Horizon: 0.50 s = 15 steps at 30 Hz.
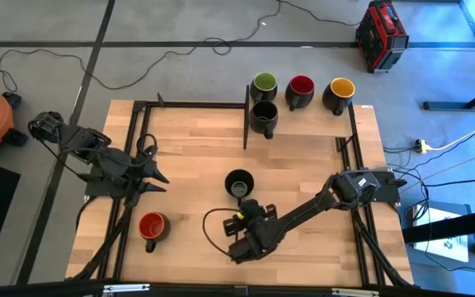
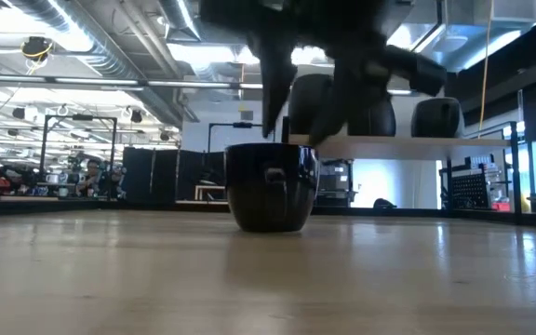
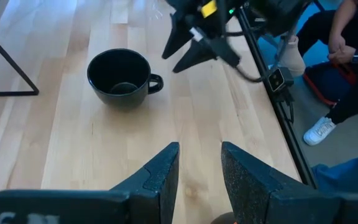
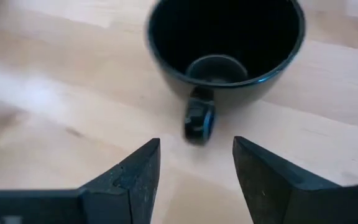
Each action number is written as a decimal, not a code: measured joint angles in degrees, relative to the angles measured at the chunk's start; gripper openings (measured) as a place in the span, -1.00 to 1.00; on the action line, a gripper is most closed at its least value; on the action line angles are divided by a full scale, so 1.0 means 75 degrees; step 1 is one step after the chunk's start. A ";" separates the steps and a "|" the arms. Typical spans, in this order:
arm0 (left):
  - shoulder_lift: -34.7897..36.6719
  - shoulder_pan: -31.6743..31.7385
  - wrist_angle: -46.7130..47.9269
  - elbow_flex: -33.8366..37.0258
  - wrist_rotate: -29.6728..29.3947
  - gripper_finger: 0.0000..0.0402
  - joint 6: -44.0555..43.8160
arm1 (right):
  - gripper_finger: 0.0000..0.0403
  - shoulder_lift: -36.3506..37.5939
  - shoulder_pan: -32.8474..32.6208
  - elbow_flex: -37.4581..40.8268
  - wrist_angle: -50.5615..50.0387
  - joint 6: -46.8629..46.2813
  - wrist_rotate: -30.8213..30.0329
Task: Place coffee mugs
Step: Put the black mug on the shelf
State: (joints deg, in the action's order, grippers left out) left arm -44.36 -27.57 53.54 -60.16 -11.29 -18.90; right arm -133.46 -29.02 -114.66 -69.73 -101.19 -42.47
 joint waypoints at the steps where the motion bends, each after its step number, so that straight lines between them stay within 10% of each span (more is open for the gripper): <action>1: 0.0000 0.0000 0.0000 0.0000 0.0000 -0.43 0.0000 | -0.06 0.0002 -0.0037 -0.0075 0.0011 0.0034 -0.0002; 15: 0.0000 0.0000 0.0000 0.0000 0.0000 -0.43 0.0015 | -0.06 -0.0013 0.0279 0.0867 0.1461 0.0559 -0.0255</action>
State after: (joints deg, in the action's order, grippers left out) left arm -44.36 -27.57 53.54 -60.16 -11.29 -18.79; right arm -133.56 -26.92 -108.16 -58.77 -97.00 -44.38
